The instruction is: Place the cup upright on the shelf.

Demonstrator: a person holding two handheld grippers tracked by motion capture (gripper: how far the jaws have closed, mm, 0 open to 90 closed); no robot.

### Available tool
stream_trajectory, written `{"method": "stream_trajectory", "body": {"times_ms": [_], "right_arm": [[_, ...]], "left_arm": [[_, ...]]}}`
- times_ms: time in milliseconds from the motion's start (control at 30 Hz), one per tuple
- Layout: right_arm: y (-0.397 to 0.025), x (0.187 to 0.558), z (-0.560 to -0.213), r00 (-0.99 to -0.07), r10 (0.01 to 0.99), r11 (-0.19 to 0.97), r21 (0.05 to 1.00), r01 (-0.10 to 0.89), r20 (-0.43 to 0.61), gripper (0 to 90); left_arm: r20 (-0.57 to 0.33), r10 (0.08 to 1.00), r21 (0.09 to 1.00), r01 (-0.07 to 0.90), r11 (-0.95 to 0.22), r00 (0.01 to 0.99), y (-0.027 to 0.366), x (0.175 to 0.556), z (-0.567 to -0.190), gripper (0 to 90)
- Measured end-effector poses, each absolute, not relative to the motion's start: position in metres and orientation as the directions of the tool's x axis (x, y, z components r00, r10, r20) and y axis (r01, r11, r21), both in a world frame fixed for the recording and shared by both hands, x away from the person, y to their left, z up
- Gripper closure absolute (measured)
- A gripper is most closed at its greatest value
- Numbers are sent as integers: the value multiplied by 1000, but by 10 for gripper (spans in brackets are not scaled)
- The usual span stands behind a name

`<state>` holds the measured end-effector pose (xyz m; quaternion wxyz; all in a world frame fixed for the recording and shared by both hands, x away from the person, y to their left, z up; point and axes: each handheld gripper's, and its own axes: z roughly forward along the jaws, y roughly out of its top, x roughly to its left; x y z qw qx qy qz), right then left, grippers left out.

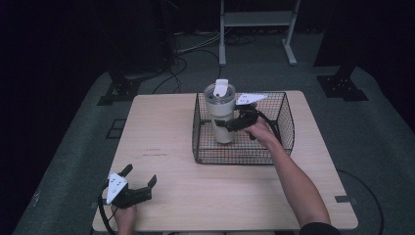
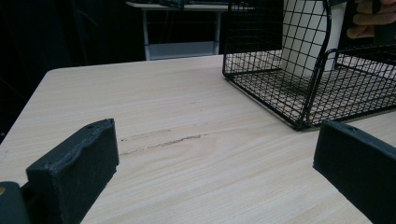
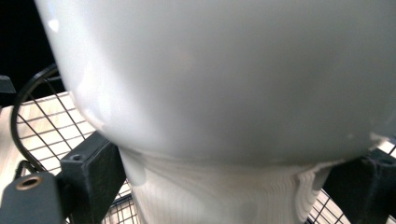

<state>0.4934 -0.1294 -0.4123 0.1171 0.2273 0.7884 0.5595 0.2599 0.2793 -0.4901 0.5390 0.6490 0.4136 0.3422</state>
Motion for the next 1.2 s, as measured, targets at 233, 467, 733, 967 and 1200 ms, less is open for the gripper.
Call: {"method": "stream_trajectory", "body": {"times_ms": [233,467,733,967,1200], "right_arm": [[-125,498,-418,-874,482,326,912,250,67,93],[-122,499,-422,-880,472,368,897,245,47,93],[-126,497,-424,-890,454,382,892,242,47,90],[-133,495,-425,-894,446,391,890,236,42,87],[-137,492,-426,-899,436,398,887,235,43,87]], "left_arm": [[-3,905,983,167,-75,425,279,260,-490,0],[-6,905,984,165,-70,425,279,260,-490,0],[-6,905,984,164,-71,425,279,260,-490,0],[0,905,983,168,-79,425,279,260,-490,0],[2,905,983,168,-80,424,279,260,-490,0]]}}
